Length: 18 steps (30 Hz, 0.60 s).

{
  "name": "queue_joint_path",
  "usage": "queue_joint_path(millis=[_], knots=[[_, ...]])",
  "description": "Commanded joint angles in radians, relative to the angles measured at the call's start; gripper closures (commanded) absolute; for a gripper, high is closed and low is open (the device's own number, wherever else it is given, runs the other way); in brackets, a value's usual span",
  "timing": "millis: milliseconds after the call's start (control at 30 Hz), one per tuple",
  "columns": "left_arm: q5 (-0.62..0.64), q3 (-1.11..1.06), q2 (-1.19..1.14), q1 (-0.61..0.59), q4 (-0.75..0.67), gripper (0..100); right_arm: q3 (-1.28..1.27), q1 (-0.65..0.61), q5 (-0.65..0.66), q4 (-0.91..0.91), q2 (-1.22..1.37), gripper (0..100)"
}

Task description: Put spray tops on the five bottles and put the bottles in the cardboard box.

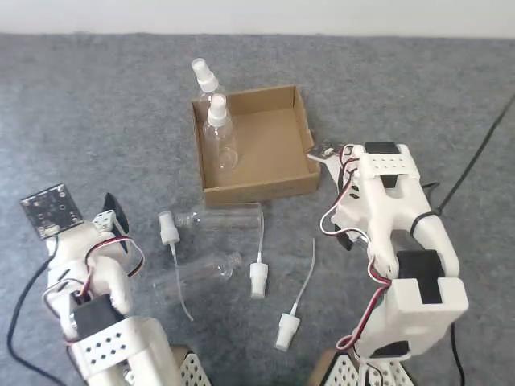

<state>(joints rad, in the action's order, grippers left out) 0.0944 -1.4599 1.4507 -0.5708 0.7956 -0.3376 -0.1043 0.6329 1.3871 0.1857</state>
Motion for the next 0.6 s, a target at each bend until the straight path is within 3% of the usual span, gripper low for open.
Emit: queue_joint_path(millis=[0,133,567], knots=[[0.002,0.012,0.014,0.002,-0.035,81,0.052,0.010,0.054,-0.005,-0.015,77.1],[0.002,0.012,0.014,0.002,-0.035,81,0.054,0.012,0.055,-0.007,0.005,71.9],[0.002,0.012,0.014,0.002,-0.035,81,0.058,0.015,0.055,-0.027,0.021,82.9]])
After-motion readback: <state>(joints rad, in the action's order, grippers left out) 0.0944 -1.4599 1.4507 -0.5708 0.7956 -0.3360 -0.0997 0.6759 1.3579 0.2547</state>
